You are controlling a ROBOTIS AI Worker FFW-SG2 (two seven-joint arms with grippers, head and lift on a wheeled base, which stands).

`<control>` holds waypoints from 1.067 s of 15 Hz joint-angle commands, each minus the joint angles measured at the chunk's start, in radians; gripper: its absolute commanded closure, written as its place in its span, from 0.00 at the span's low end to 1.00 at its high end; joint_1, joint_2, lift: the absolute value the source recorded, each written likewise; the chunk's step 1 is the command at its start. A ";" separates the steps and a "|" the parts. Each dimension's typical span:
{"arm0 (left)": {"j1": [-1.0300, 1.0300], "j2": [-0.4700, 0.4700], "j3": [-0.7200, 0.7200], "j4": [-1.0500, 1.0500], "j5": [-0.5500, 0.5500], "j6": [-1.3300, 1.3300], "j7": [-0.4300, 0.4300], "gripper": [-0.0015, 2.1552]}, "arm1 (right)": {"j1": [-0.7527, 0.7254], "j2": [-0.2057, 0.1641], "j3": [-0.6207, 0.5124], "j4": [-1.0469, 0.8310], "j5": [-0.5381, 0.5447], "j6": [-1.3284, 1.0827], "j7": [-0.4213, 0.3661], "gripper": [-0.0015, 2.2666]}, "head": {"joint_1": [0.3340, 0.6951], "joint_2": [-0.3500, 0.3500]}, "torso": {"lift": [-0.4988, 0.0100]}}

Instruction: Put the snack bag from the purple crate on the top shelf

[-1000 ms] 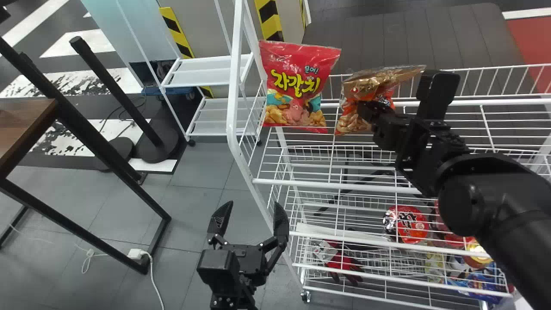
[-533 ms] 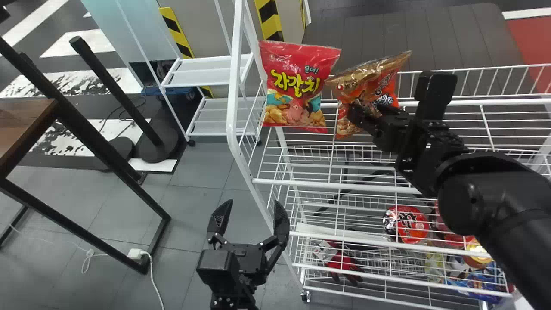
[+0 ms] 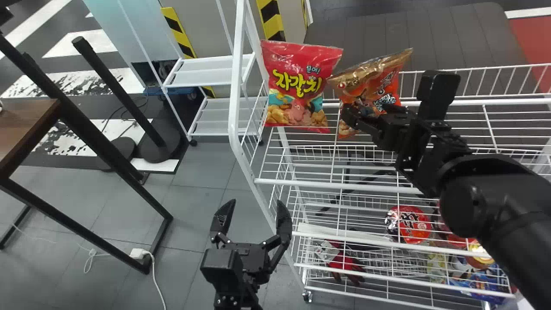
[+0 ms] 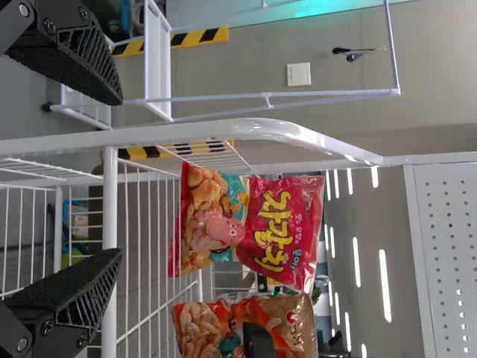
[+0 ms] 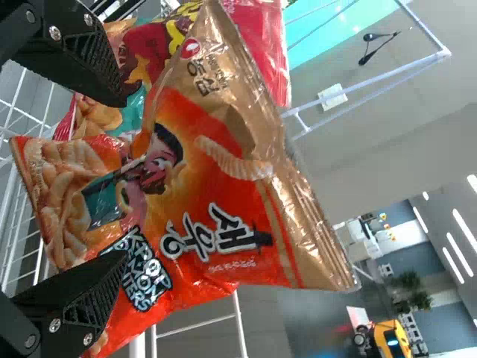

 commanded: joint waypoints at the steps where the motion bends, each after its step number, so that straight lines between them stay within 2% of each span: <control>1: -0.005 0.000 -0.002 0.009 0.000 -0.003 0.001 0.05 | 0.011 0.001 0.002 -0.006 -0.001 -0.007 0.007 0.06 | 1.00 0.93 | 0.98; 16: -0.002 0.002 -0.004 0.009 0.005 -0.009 0.007 0.05 | 0.002 0.001 0.009 -0.038 0.005 -0.026 -0.005 0.07 | 1.00 0.94 | 0.98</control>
